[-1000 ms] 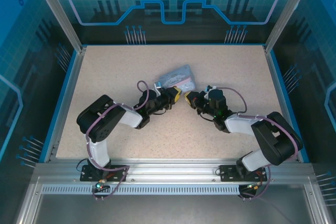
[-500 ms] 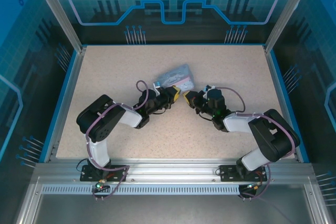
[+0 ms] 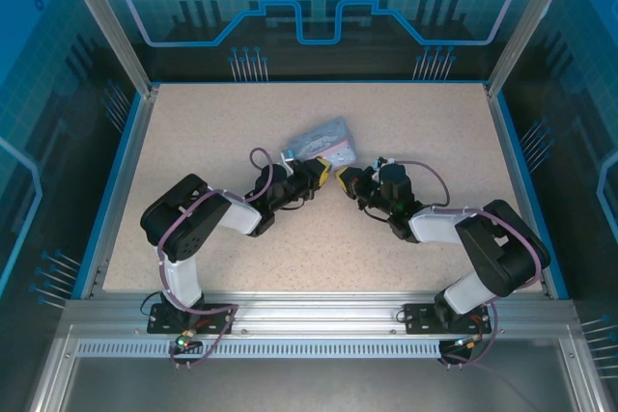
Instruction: Unlock the padlock with the key
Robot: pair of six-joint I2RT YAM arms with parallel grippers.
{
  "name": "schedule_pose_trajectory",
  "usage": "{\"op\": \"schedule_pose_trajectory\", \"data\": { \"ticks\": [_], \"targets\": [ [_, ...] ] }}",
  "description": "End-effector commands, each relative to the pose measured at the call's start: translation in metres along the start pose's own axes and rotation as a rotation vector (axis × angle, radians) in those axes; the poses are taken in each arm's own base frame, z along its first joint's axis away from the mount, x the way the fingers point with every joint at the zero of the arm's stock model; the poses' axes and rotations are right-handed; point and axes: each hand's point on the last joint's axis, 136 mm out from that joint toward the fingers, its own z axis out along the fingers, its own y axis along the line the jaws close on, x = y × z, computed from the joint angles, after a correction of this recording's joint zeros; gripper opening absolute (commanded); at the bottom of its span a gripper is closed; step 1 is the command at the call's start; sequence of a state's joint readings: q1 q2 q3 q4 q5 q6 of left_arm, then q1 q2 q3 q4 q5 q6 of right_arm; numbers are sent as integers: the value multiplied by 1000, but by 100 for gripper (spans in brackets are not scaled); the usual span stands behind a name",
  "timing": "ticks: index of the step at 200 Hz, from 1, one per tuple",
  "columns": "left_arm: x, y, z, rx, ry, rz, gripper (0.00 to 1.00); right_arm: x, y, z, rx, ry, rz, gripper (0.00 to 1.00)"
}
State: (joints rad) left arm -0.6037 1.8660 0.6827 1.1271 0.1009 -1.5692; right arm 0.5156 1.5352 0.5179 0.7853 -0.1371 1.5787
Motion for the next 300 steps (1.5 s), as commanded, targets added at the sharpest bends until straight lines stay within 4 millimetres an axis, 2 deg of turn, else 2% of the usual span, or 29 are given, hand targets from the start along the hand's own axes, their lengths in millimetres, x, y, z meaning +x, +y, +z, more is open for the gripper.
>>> {"op": "schedule_pose_trajectory", "data": {
  "ticks": [1,27,99,133,153,220,252,280,300],
  "targets": [
    [22,-23,5,80,88,31,0,14,11,-2,-36,41,-20,0],
    [24,-23,5,78,98,32,0,12,10,5,-42,50,-16,0],
    [26,-16,1,50,107,49,0,-1,32,12,-120,127,-4,0],
    [26,-13,0,44,107,47,0,7,40,14,-71,185,-81,0],
    [26,-14,1,47,106,49,0,9,37,15,-65,184,-81,0],
    [27,-21,1,65,106,47,0,6,2,22,-31,146,4,0],
    [27,-18,-1,51,109,52,0,1,7,32,-21,161,-33,0],
    [30,-4,1,8,134,59,0,9,11,44,31,224,-103,0],
    [33,8,2,-27,158,79,0,8,10,48,17,241,-79,0]
  ]
}}
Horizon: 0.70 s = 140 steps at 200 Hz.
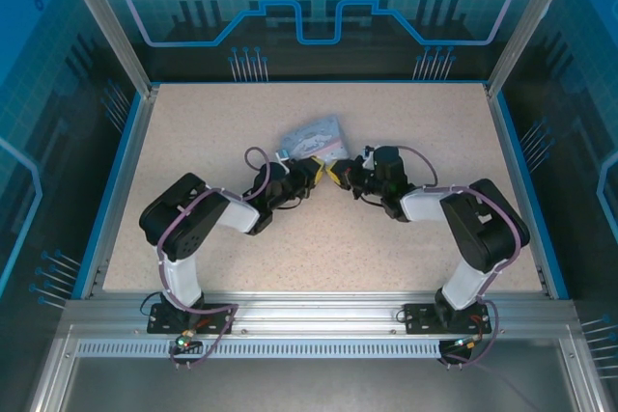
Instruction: Unlock the padlock with the key
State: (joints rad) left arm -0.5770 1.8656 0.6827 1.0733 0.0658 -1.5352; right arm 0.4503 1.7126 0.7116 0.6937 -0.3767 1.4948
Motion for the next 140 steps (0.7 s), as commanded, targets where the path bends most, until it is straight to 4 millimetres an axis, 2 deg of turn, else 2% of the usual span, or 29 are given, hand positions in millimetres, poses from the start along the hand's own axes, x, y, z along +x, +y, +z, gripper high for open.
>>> {"op": "schedule_pose_trajectory", "data": {
  "ticks": [1,39,94,140],
  "targets": [
    [53,-4,1,23,221,62,0,5,10,12,-24,57,-45,0],
    [53,14,0,-22,229,100,0,1,-3,12,-11,59,0,0],
    [57,23,-4,-49,311,339,0,-4,-2,11,-32,78,73,0],
    [58,35,-5,-20,390,485,0,-12,-12,8,-26,85,185,0]
  ]
}}
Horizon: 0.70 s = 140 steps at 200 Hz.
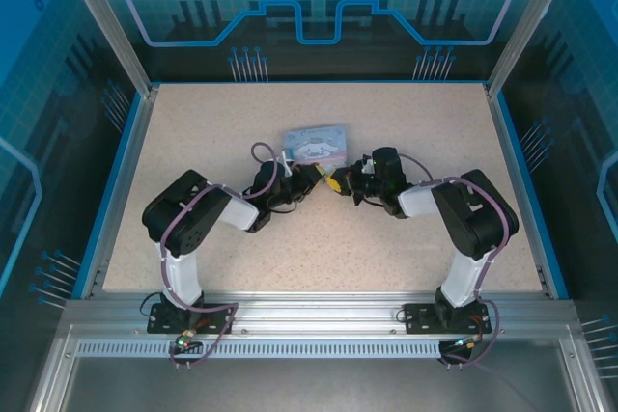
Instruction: Unlock the padlock with the key
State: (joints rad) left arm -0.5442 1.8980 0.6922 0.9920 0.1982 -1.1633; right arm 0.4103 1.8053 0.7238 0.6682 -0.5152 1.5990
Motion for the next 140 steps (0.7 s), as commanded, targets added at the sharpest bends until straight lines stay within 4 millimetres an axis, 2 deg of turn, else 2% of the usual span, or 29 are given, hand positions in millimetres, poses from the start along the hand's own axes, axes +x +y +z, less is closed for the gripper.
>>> {"op": "schedule_pose_trajectory", "data": {
  "ticks": [1,70,108,140],
  "targets": [
    [52,-13,1,102,256,165,0,-12,25,-2,-101,-15,8,0],
    [58,23,0,83,316,292,0,-21,1,7,-109,13,175,0],
    [62,38,-1,43,351,350,0,-19,-5,11,-74,35,192,0],
    [63,44,-1,20,362,321,0,-18,-7,12,-65,29,171,2]
  ]
}}
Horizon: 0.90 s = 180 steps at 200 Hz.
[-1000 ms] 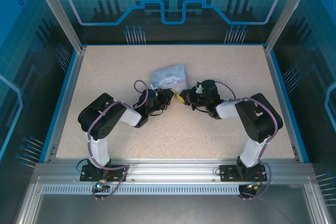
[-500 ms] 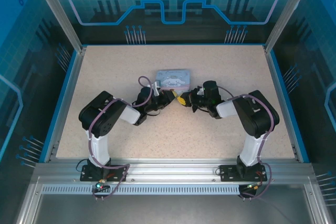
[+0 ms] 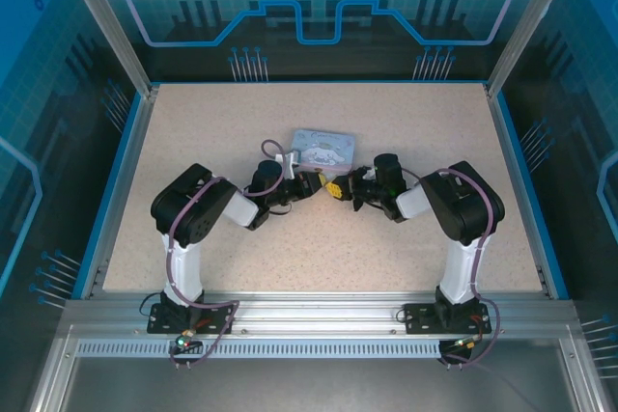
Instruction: Unlock the padlock with the key
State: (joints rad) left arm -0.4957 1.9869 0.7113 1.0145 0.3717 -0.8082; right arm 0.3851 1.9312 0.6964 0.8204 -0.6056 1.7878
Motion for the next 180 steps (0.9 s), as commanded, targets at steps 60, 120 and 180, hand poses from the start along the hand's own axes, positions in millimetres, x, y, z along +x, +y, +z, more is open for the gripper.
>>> {"op": "schedule_pose_trajectory", "data": {
  "ticks": [60,120,180],
  "targets": [
    [58,5,-1,13,229,-83,0,-6,22,-17,-15,-91,-138,48],
    [59,6,1,-3,252,-123,0,6,3,-51,243,-142,-384,61],
    [62,7,4,-38,293,-252,0,14,1,-80,472,-222,-906,59]
  ]
}}
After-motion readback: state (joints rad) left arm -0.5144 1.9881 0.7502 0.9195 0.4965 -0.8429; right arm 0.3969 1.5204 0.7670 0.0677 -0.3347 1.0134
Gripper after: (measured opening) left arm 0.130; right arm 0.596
